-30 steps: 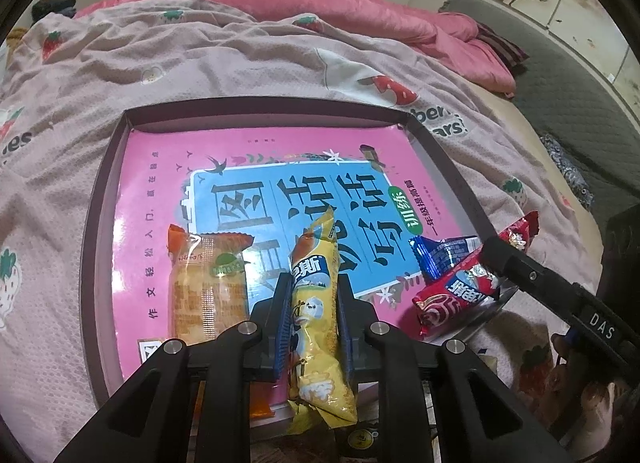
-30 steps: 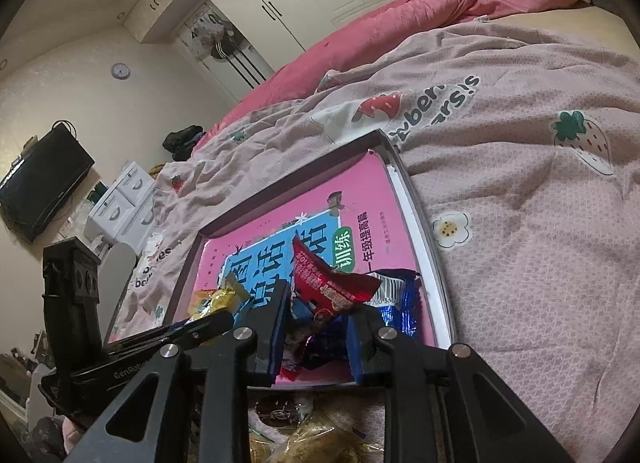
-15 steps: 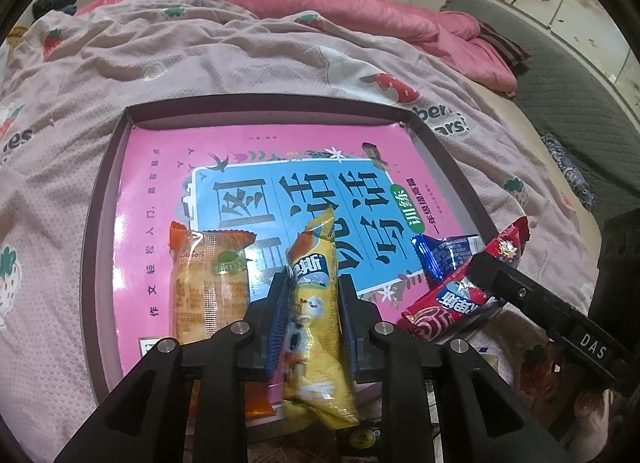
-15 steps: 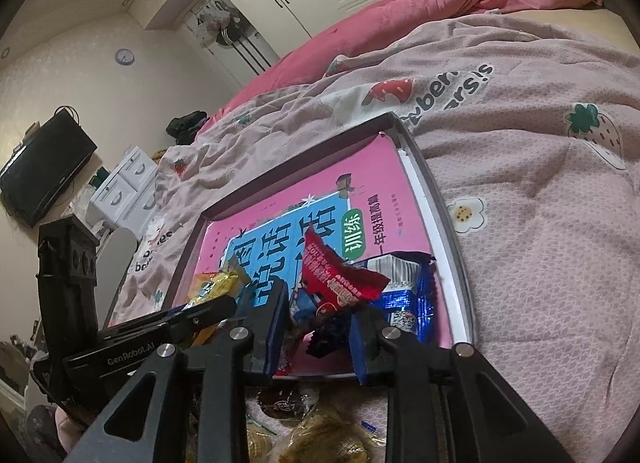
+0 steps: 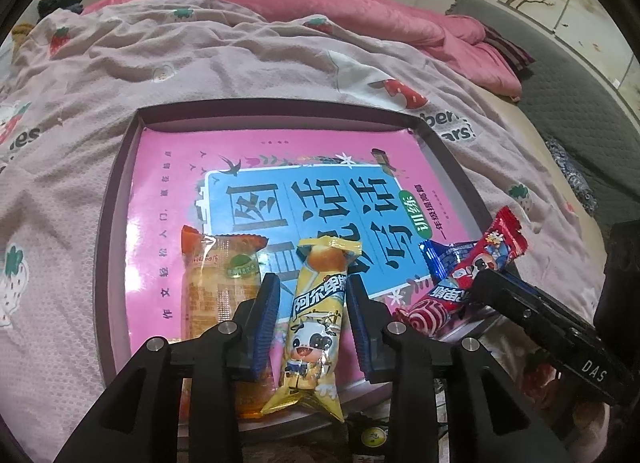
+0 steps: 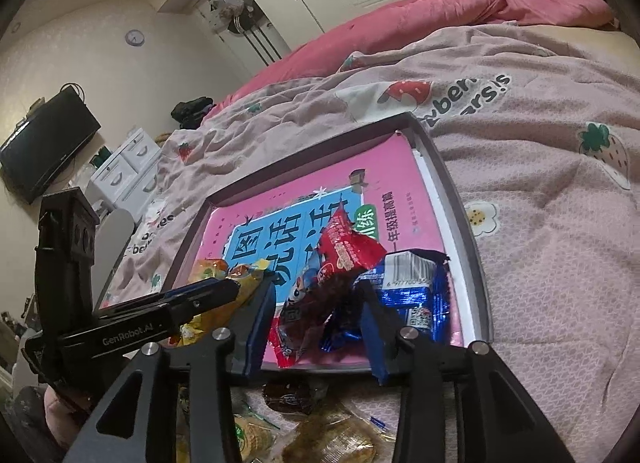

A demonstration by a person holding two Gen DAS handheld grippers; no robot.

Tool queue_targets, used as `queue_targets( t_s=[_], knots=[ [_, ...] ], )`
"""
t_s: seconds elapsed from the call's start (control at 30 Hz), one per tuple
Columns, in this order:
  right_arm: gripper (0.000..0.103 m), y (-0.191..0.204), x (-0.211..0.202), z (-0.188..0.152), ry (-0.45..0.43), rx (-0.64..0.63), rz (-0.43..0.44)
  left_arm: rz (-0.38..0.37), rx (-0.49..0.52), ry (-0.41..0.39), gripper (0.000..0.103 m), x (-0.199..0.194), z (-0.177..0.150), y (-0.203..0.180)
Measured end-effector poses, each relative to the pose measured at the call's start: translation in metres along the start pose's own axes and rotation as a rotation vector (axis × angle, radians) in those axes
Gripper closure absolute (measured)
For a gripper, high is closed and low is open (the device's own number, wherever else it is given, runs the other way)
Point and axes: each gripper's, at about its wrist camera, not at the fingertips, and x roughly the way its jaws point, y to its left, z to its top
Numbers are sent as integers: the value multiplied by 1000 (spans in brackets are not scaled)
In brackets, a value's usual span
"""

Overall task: Organize snacks
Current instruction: 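Open both tools to release the chip bag and candy stick in the tray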

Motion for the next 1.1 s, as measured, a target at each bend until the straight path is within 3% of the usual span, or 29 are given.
queue_targets(
  t_s=[0.43, 0.8, 1.1],
  knots=[
    [58, -5, -7, 3, -20, 16, -7, 44, -22, -23, 63, -4, 6, 18],
    [54, 4, -9, 4, -25, -21, -17, 27, -44, -34, 47, -15, 9, 21],
    [53, 11, -13, 5, -36, -64, -30, 25, -41, -53, 39, -34, 10, 18]
  ],
)
